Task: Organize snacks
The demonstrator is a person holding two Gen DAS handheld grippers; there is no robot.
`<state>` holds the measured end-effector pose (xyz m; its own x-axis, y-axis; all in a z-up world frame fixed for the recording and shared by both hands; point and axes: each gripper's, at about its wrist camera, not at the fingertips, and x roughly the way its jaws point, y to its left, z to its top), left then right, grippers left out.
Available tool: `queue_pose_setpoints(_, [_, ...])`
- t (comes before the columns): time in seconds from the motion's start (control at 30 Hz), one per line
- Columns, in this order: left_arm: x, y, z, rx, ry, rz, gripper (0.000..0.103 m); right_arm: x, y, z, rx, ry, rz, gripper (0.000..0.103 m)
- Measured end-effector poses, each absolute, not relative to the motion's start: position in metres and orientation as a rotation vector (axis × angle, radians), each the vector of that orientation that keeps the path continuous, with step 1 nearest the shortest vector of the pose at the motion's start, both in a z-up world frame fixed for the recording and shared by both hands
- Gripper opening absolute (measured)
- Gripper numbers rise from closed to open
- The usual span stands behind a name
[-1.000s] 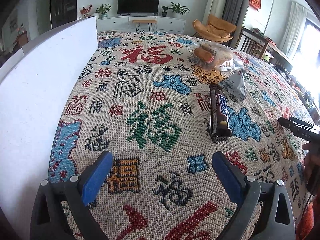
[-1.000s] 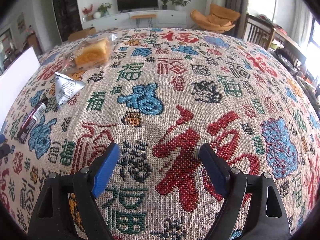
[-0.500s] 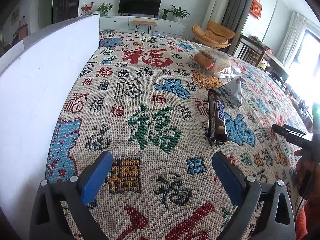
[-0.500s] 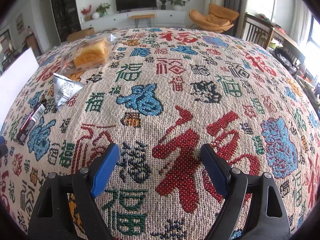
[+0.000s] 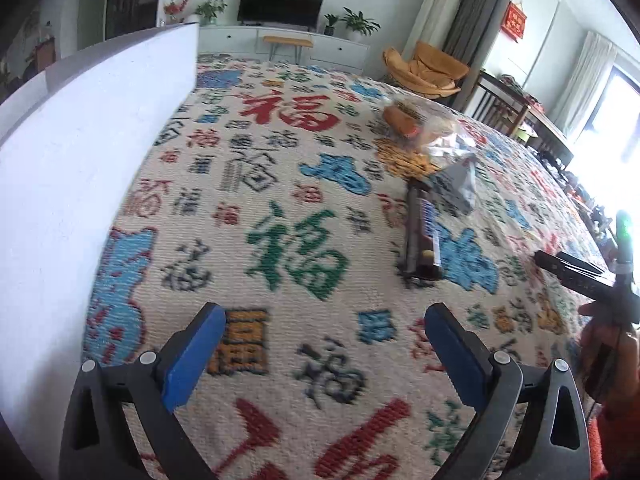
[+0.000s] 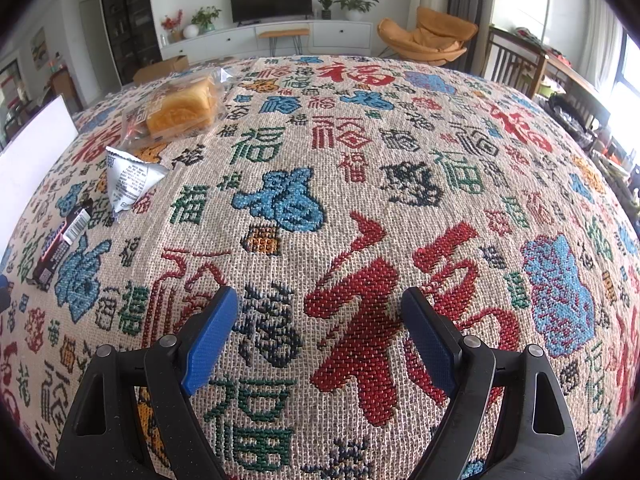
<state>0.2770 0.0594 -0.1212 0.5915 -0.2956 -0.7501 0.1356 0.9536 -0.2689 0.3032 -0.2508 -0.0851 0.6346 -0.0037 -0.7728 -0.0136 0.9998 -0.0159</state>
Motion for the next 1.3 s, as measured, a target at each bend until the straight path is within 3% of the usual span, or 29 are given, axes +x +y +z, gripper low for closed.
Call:
queue_pose_setpoints(0.17, [0.293,0.014,-0.108,-0.086,0.932,-0.332,0.098,0.303,-0.251,-0.085,-0.021,0.883,0.006,0.086])
queue_pose_setpoints(0.23, [0.307,0.0,-0.104,-0.056,0.946,-0.326,0.09,0.303,-0.251,-0.085,-0.021,0.883,0.006,0.086])
queue_pose_setpoints(0.3, [0.326,-0.012,-0.103,-0.029,0.964,-0.308,0.071,0.303,-0.251,-0.085,-0.021,0.883,0.006,0.086])
queue_pose_setpoints(0.33, [0.334,-0.017,-0.105,-0.012,0.976,-0.298,0.067,0.303,-0.251,-0.085,-0.021,0.883,0.006,0.086])
queue_pose_setpoints(0.47, [0.354,-0.033,-0.115,0.051,1.007,-0.276,0.022,0.303,-0.251,-0.085,-0.021,0.883,0.006,0.086])
queue_pose_setpoints(0.5, [0.355,-0.036,-0.115,0.074,0.993,-0.272,0.018,0.303,-0.251,-0.085,-0.021,0.883,0.006,0.086])
queue_pose_setpoints(0.97, [0.315,0.04,-0.111,-0.04,0.947,-0.079,0.017,0.303,-0.251,-0.085,-0.02,0.884,0.006,0.086])
queue_pose_setpoints(1.03, [0.319,0.045,-0.118,-0.054,0.953,-0.068,0.026,0.303,-0.251,-0.085,-0.02,0.884,0.006,0.086])
queue_pose_setpoints(1.07, [0.321,0.046,-0.121,-0.059,0.949,-0.071,0.034,0.303,-0.251,-0.085,-0.02,0.883,0.006,0.086])
queue_pose_setpoints(1.17, [0.323,0.043,-0.126,-0.01,0.915,-0.037,0.072,0.303,-0.251,-0.085,-0.02,0.883,0.006,0.086])
queue_pose_setpoints(1.3, [0.325,0.047,-0.13,-0.014,0.906,-0.018,0.081,0.303,-0.251,-0.085,-0.02,0.883,0.006,0.086])
